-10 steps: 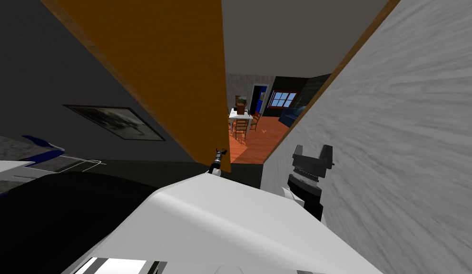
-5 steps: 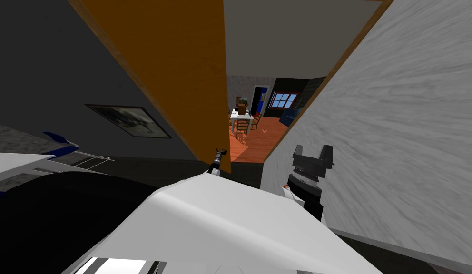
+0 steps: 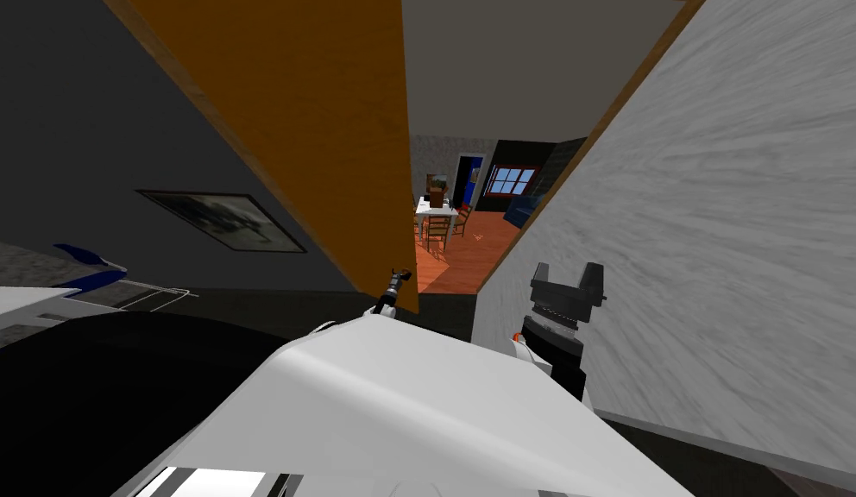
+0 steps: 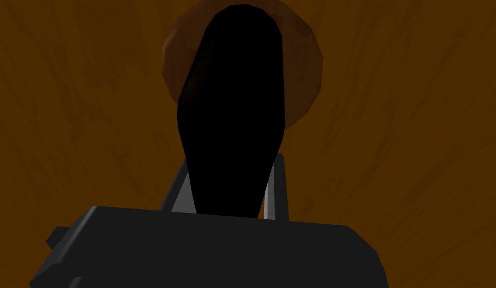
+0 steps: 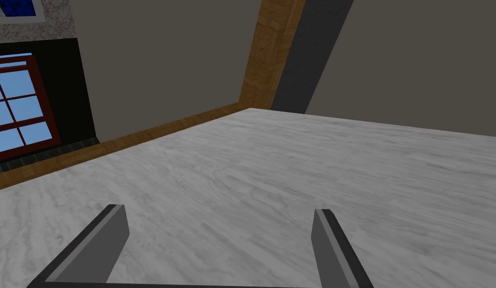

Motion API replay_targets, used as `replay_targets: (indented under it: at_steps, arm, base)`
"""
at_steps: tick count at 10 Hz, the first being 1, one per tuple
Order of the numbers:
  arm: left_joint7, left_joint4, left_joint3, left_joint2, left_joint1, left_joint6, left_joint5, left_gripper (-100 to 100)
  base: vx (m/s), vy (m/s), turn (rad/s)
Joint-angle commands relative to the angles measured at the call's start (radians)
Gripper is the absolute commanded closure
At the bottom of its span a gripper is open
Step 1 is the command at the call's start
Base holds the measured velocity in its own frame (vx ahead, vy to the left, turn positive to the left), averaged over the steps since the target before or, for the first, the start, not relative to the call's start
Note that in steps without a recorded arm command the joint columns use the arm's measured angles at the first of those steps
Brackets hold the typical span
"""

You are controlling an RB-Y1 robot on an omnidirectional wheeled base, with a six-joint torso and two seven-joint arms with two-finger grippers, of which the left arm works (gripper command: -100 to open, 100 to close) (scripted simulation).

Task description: Pull the door open

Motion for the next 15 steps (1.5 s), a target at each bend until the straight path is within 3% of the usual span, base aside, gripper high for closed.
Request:
replay_targets:
  at_steps: [1,3,4,5,6,8,10,12,14,15]
  arm:
    - [0.008,-0.004,-0.006,0.028,-0.005,-0.002,-0.012,100]
    - [0.016,0.009,-0.022,0.047,-0.015,-0.011,-0.032,100]
    - [0.014,0.017,-0.019,0.037,-0.011,-0.010,-0.026,100]
    - [0.040,0.024,-0.028,0.063,0.000,-0.031,-0.024,100]
    - [0.049,0.027,-0.031,0.072,0.005,-0.038,-0.022,100]
    - [0.094,0.040,-0.045,0.114,0.027,-0.073,-0.017,100]
    - [0.120,0.047,-0.054,0.138,0.039,-0.094,-0.014,100]
    - [0.174,0.063,-0.072,0.189,0.067,-0.138,-0.007,100]
    - [0.201,0.071,-0.081,0.214,0.080,-0.159,-0.003,100]
    - [0.227,0.078,-0.090,0.238,0.092,-0.179,0.000,100]
  base:
    - [0.012,0.014,-0.152]
    - [0.047,0.006,-0.221]
    - [0.036,0.007,-0.048]
    - [-0.107,0.040,-0.232]
    - [-0.175,0.031,-0.259]
    - [-0.182,0.023,-0.245]
    - [-0.146,0.000,-0.185]
    - [-0.152,-0.034,-0.250]
    - [-0.106,-0.024,-0.142]
    - [-0.097,-0.048,-0.136]
